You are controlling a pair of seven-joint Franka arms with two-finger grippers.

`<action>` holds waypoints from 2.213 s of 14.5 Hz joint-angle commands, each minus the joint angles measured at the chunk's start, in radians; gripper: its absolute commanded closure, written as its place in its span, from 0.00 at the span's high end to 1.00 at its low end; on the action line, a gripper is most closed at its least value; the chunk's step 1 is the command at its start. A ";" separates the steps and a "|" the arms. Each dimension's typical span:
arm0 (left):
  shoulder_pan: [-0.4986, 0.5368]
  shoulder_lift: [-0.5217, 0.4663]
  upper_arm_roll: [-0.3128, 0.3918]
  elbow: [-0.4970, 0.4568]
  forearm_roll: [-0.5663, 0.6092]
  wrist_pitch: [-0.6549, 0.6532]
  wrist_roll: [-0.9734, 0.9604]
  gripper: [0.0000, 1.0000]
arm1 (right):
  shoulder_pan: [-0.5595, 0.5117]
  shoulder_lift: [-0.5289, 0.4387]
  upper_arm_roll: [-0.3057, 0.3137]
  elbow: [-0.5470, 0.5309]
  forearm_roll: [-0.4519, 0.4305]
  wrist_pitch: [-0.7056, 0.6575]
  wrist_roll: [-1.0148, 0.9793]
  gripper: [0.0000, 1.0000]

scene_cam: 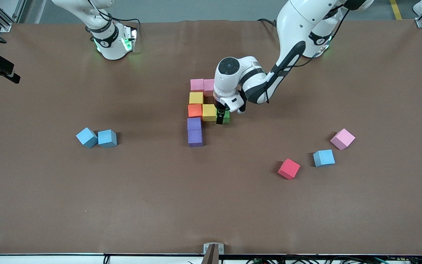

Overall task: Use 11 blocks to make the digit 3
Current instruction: 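Open the left gripper and move it toward the red cube, then lower the left gripper onto the red cube and grasp it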

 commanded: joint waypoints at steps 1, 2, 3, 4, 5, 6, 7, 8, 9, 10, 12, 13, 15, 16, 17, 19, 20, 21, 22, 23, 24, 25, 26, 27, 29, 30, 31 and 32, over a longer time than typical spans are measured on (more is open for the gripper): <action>-0.001 -0.073 -0.025 -0.016 0.026 -0.050 -0.016 1.00 | -0.016 0.008 0.013 0.015 -0.011 -0.008 -0.012 1.00; 0.011 -0.092 -0.048 -0.014 0.026 -0.089 -0.014 1.00 | -0.016 0.008 0.013 0.017 -0.011 -0.008 -0.012 1.00; 0.014 -0.113 -0.055 -0.013 0.026 -0.122 -0.013 1.00 | -0.016 0.008 0.013 0.017 -0.010 -0.008 -0.012 1.00; 0.019 -0.136 -0.055 -0.011 0.023 -0.131 -0.014 1.00 | -0.016 0.008 0.013 0.017 -0.010 -0.008 -0.012 1.00; 0.027 -0.148 -0.055 -0.007 0.018 -0.133 -0.013 1.00 | -0.016 0.008 0.013 0.017 -0.011 -0.008 -0.012 1.00; 0.033 -0.170 -0.055 -0.005 0.018 -0.134 -0.010 1.00 | -0.016 0.008 0.013 0.017 -0.011 -0.008 -0.012 1.00; 0.037 -0.191 -0.053 -0.004 0.018 -0.134 0.009 1.00 | -0.016 0.008 0.013 0.017 -0.011 -0.008 -0.012 1.00; 0.062 -0.202 -0.053 0.004 0.018 -0.134 0.071 1.00 | -0.016 0.008 0.013 0.017 -0.011 -0.008 -0.012 1.00; 0.100 -0.196 -0.055 0.025 0.012 -0.134 0.137 1.00 | -0.016 0.008 0.013 0.017 -0.011 -0.008 -0.012 1.00; 0.123 -0.190 -0.053 0.048 0.007 -0.134 0.188 1.00 | -0.016 0.008 0.013 0.015 -0.010 -0.008 -0.012 1.00; 0.190 -0.167 -0.053 0.096 0.007 -0.134 0.271 1.00 | -0.016 0.008 0.013 0.015 -0.010 -0.006 -0.012 1.00; 0.218 -0.153 -0.053 0.114 0.007 -0.134 0.326 1.00 | -0.016 0.009 0.013 0.017 -0.010 -0.006 -0.012 1.00; 0.272 -0.104 -0.053 0.192 0.006 -0.139 0.430 1.00 | -0.016 0.009 0.013 0.017 -0.010 -0.006 -0.012 1.00; 0.284 -0.093 -0.053 0.232 0.006 -0.171 0.447 1.00 | -0.016 0.009 0.013 0.017 -0.010 -0.008 -0.012 1.00; 0.297 -0.074 -0.053 0.281 0.006 -0.224 0.467 1.00 | -0.015 0.009 0.013 0.017 -0.010 -0.006 -0.012 1.00; 0.312 -0.022 -0.053 0.399 -0.025 -0.368 0.585 1.00 | -0.016 0.009 0.013 0.017 -0.010 -0.008 -0.012 1.00; 0.313 -0.003 -0.049 0.442 -0.052 -0.396 0.646 1.00 | -0.016 0.009 0.013 0.015 -0.010 -0.008 -0.012 1.00; 0.317 0.012 -0.044 0.473 -0.080 -0.410 0.692 1.00 | -0.016 0.009 0.013 0.015 -0.010 -0.008 -0.012 1.00; 0.333 0.012 -0.035 0.480 -0.091 -0.413 0.708 1.00 | -0.016 0.009 0.013 0.017 -0.010 -0.006 -0.012 1.00; 0.358 0.005 -0.035 0.480 -0.089 -0.441 0.713 1.00 | -0.016 0.009 0.013 0.015 -0.010 -0.006 -0.012 1.00; 0.381 0.003 -0.035 0.484 -0.089 -0.482 0.745 1.00 | -0.016 0.009 0.013 0.017 -0.010 -0.008 -0.012 1.00; 0.404 -0.001 -0.035 0.496 -0.099 -0.517 0.797 1.00 | -0.016 0.009 0.013 0.017 -0.010 -0.008 -0.012 1.00; 0.427 -0.003 -0.035 0.503 -0.112 -0.528 0.828 1.00 | -0.016 0.009 0.013 0.017 -0.010 -0.006 -0.012 1.00; 0.447 -0.001 -0.035 0.503 -0.114 -0.533 0.857 1.00 | -0.016 0.009 0.013 0.017 -0.011 -0.006 -0.012 1.00; 0.487 0.008 -0.033 0.501 -0.116 -0.533 0.987 1.00 | -0.016 0.009 0.013 0.017 -0.010 -0.006 -0.012 1.00; 0.508 0.011 -0.032 0.494 -0.116 -0.533 1.069 1.00 | -0.016 0.009 0.013 0.017 -0.010 -0.008 -0.012 1.00; 0.527 0.015 -0.030 0.490 -0.120 -0.535 1.139 1.00 | -0.016 0.009 0.013 0.017 -0.010 -0.008 -0.012 1.00; 0.557 0.022 -0.030 0.484 -0.119 -0.535 1.157 1.00 | -0.016 0.009 0.013 0.015 -0.011 -0.008 -0.012 1.00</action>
